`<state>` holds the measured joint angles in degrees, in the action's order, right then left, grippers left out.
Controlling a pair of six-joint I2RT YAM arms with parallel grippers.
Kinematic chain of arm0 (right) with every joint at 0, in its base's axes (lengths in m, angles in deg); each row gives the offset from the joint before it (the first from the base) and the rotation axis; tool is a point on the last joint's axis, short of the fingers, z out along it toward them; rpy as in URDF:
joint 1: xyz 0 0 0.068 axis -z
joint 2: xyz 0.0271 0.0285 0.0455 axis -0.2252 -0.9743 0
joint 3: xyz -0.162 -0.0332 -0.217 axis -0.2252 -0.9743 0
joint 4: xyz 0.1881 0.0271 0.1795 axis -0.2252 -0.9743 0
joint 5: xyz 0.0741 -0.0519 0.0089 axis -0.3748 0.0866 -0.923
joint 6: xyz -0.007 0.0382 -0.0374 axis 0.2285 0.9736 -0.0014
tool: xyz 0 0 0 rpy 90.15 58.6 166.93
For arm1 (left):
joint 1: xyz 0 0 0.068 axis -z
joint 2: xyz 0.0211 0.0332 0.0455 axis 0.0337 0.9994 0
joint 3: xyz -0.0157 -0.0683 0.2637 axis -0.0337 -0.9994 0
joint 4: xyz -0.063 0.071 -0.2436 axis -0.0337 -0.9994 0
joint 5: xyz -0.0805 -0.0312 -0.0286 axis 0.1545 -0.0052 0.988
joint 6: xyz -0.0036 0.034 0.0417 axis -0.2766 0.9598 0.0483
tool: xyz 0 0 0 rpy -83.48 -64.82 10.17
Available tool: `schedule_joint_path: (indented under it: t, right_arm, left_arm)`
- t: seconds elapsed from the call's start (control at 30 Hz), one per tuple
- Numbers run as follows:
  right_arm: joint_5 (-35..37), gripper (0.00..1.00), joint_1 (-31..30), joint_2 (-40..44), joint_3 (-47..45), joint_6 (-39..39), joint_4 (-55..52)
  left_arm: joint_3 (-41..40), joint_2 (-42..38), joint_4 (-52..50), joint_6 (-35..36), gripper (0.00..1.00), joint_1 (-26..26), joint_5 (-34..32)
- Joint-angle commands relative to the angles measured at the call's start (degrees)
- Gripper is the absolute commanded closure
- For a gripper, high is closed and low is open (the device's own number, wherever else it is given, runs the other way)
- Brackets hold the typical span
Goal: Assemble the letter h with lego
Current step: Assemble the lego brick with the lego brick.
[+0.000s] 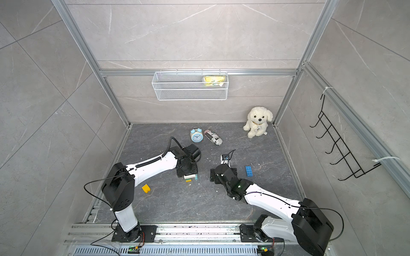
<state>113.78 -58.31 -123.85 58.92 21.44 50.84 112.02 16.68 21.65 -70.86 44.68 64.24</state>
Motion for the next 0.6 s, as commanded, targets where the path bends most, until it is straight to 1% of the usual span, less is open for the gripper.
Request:
schedule_joint_path:
  t: [0.0,0.33,0.57]
  right_arm:
    - [-0.6,0.04,0.3,0.4,1.4,0.8,-1.3]
    - [-1.5,0.04,0.3,0.2,1.6,0.8,-1.4]
    - [-1.4,0.03,0.3,0.3,1.6,0.6,-1.5]
  left_arm:
    - [2.5,1.7,-1.8,-0.7,0.63,-0.3,-1.1]
    - [5.4,4.7,-2.7,0.3,0.62,-0.9,-0.5]
    - [6.7,6.1,-4.6,1.1,0.63,-0.9,-1.9]
